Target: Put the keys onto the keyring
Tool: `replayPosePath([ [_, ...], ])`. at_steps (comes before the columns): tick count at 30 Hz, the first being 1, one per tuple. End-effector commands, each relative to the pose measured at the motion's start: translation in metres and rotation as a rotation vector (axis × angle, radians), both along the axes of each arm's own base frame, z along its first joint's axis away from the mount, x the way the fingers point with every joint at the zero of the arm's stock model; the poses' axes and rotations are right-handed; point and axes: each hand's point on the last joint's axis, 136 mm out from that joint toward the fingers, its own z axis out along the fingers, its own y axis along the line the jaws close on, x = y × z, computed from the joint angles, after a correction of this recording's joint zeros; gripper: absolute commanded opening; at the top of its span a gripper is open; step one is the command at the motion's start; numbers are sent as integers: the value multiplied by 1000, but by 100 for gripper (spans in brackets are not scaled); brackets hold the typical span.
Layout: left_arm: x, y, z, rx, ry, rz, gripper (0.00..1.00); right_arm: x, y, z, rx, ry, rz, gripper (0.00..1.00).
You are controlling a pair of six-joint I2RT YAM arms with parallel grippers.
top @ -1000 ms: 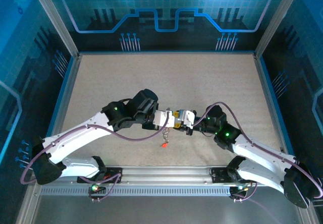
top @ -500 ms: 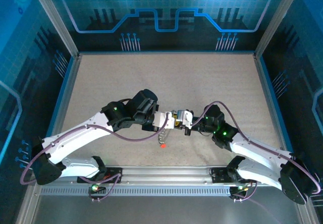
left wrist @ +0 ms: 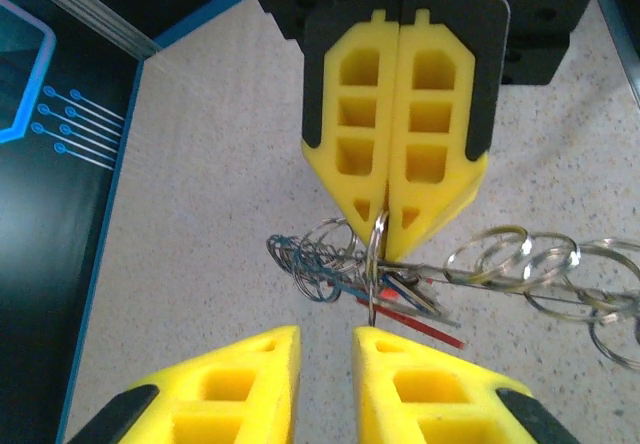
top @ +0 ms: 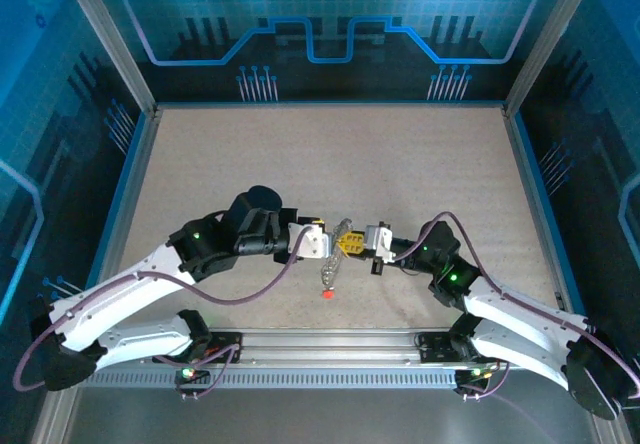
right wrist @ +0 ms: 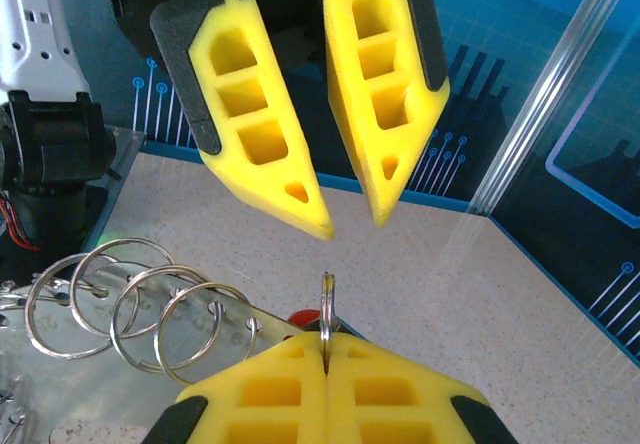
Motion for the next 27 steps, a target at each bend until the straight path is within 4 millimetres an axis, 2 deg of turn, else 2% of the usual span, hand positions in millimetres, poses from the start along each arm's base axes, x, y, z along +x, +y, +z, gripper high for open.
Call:
replayPosePath([
  [1, 0, -10, 16, -110, -14, -21, 22, -8, -1, 33, 105, -75, 21, 0],
  [8, -16, -17, 9, -106, 47, -104, 25, -9, -2, 37, 135, -73, 13, 0],
  [14, -17, -18, 6, -103, 60, -113, 24, -9, -3, 41, 144, -79, 11, 0],
  [17, -18, -15, 5, -99, 69, -105, 27, -10, -3, 41, 139, -86, 10, 0],
  [21, -24, -15, 4, -140, 60, -127, 40, -9, -5, 42, 138, -88, 0, 0],
  [27, -18, -16, -1, -141, 49, -103, 38, -14, -4, 43, 125, -94, 24, 0],
])
